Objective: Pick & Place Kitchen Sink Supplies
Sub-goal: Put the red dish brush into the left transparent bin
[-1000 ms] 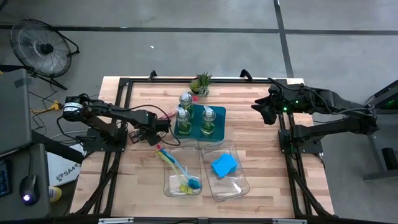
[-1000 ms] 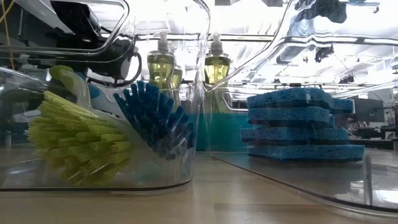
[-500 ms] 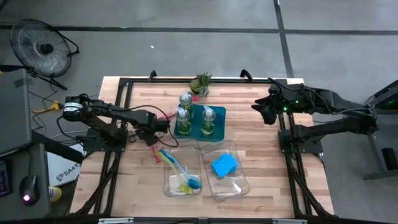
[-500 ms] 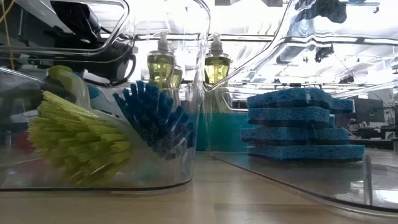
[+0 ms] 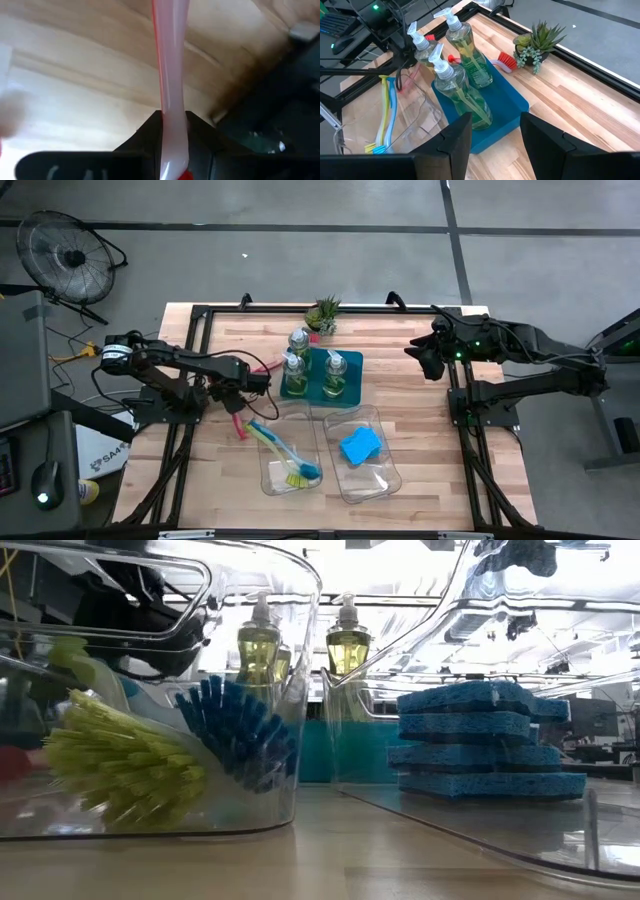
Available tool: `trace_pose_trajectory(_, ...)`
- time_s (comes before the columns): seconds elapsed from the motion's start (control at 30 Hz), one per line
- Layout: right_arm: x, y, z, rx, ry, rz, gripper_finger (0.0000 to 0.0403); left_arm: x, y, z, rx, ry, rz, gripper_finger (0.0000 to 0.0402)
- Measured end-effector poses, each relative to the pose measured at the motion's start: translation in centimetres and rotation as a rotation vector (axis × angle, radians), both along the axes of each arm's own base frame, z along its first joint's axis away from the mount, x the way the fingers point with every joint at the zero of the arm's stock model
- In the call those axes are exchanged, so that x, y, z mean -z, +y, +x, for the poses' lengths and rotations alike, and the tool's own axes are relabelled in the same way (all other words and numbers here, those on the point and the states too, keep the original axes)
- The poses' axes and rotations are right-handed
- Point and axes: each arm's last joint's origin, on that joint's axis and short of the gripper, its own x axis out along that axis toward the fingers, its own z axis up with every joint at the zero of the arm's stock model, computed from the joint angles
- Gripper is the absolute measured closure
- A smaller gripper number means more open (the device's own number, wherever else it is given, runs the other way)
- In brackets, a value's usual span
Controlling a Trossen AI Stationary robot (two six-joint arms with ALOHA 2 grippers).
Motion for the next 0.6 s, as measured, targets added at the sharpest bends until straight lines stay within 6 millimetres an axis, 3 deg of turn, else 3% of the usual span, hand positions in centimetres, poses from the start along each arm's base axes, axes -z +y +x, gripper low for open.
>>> trace_pose_trajectory(0.6,0.0,0.1,0.0,-0.034,0.007,-0.002,0.024,-7.3,0.3,1.4,0.03,0.126,0.054,0.0345)
